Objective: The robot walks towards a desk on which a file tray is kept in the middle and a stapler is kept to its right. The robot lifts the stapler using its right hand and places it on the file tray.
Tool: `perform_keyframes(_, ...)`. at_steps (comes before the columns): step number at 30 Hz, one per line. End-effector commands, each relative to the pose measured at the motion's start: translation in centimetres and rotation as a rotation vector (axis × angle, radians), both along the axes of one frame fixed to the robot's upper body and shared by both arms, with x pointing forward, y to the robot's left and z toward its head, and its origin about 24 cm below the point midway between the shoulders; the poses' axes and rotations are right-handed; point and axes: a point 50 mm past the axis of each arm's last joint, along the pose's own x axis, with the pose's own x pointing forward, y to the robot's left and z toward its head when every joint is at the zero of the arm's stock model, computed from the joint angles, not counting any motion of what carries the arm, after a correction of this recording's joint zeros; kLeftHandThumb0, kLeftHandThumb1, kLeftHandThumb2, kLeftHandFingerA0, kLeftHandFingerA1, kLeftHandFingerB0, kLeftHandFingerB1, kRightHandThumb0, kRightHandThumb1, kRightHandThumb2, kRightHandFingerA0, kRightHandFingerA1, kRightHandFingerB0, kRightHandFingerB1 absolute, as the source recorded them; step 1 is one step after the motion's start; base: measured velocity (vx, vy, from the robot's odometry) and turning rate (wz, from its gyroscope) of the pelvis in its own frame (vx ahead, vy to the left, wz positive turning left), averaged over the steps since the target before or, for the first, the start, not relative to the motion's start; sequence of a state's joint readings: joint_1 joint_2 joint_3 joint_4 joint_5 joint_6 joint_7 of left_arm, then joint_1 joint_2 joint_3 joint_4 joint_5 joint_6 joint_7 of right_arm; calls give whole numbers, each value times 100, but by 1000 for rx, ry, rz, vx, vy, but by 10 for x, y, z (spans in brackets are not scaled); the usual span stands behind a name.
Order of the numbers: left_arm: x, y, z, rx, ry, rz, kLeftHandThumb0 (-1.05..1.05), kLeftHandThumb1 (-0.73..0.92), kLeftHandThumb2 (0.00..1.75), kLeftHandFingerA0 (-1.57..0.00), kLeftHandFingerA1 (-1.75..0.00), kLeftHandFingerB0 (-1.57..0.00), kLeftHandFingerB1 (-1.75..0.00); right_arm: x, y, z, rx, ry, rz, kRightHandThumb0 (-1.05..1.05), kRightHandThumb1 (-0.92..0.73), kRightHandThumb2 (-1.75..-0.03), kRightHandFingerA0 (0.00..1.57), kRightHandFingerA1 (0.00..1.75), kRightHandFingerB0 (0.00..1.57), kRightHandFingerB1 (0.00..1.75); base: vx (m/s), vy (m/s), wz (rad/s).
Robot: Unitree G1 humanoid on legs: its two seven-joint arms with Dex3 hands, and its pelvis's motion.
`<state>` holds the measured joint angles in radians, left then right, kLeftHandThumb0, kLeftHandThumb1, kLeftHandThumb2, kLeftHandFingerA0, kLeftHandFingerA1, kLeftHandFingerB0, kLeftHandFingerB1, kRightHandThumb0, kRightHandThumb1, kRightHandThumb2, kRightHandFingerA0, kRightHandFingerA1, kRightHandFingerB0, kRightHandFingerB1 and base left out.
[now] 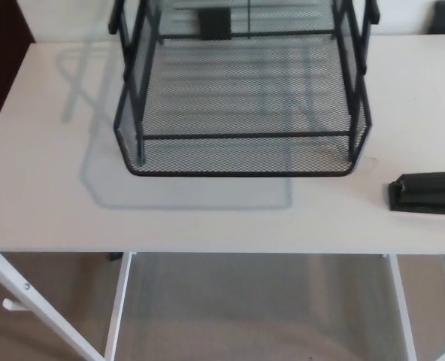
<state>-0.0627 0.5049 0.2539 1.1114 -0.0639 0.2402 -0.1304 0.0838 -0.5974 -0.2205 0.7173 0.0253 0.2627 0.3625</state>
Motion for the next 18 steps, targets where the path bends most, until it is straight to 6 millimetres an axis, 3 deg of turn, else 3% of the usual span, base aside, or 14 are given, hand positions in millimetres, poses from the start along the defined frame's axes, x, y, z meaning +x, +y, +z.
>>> perform_keyframes(1, -4, 5, 3, 12, 3, 14, -68, 67, 99, -24, -64, -14, -49, 1, -3, 5, -29, 14, 25, -34, -49, -101, 1, 50, 0, 50, 0, 0, 0)
perform_keyframes(2, -3, 5, 3, 11, 4, 10, -67, 86, 65, -26, -65, -19, -41, 2, -3, 5, -23, 1, 16, -32, -49, -100, 2, 51, 0, 50, 0, 0, 0)
perform_keyframes(3, -3, 5, 3, 9, 2, 7, -68, 67, 101, -27, -64, -14, -50, 2, -3, 4, -1, -20, -20, -50, -60, -61, 12, 41, 9, 21, 0, 0, 0)
perform_keyframes(5, -3, 5, 3, 6, -1, 10, -68, 67, 101, -27, -64, -14, -50, 1, -3, 4, 8, -12, -20, -50, -60, -61, 12, 41, 9, 21, 73, 118, -1)
perform_keyframes(6, -3, 5, 3, 10, 1, 12, -66, 85, 65, -32, -66, -21, -41, 2, -3, 4, 9, -10, -20, -52, -63, -58, 12, 38, 7, 26, 58, 157, -3)
perform_keyframes(7, -3, 5, 2, 4, -6, 29, -67, 67, 100, -26, -63, -14, -48, 2, -3, 3, 26, -18, -40, -50, -62, -59, 8, 37, 7, 25, 92, 244, 44)
perform_keyframes(8, -3, 5, 3, 3, -5, 16, -68, 68, 100, -23, -61, -13, -48, 3, -3, 4, 20, -7, -12, -51, -43, -86, 0, 48, 1, 34, 105, 222, -16)
perform_keyframes(10, -3, 5, 3, 2, -4, 10, -68, 68, 100, -23, -61, -13, -48, 4, -3, 5, 17, -1, 7, -51, -43, -86, 0, 48, 1, 34, 58, 155, 10)
perform_keyframes(11, -1, 5, 4, 2, -4, 9, -67, 68, 101, -26, -62, -12, -48, 3, -1, 5, 52, -57, -66, -49, -60, -58, 9, 42, 10, 23, 63, 97, 10)
perform_keyframes(12, -3, 5, 3, 1, -10, 5, -68, 68, 100, -26, -62, -13, -48, 3, -1, 6, 40, -45, -59, -50, -61, -58, 11, 40, 9, 26, 35, 59, 10)
perform_keyframes(13, -3, 5, 3, -2, -11, 8, -66, 86, 66, -30, -58, -18, -36, 3, -1, 6, 39, -42, -57, -50, -62, -59, 7, 37, 7, 26, 30, 34, 10)
perform_keyframes(14, -3, 5, 3, -2, -5, 11, -68, 69, 102, -30, -63, -13, -48, 3, -3, 6, 45, -51, -65, -46, -61, -61, 6, 35, 8, 23, 0, 0, 0)
perform_keyframes(16, -3, 5, 3, 0, -4, -1, -68, 69, 101, -26, -62, -15, -49, 4, -5, 6, 41, -72, -82, -52, -57, -71, 5, 39, 6, 23, 0, 0, 0)
perform_keyframes(18, -4, 5, 3, -9, -15, 7, -68, 69, 99, -22, -60, -13, -48, 5, -9, 6, 41, -71, -132, -45, -60, -61, 5, 35, 8, 22, 0, 0, 0)
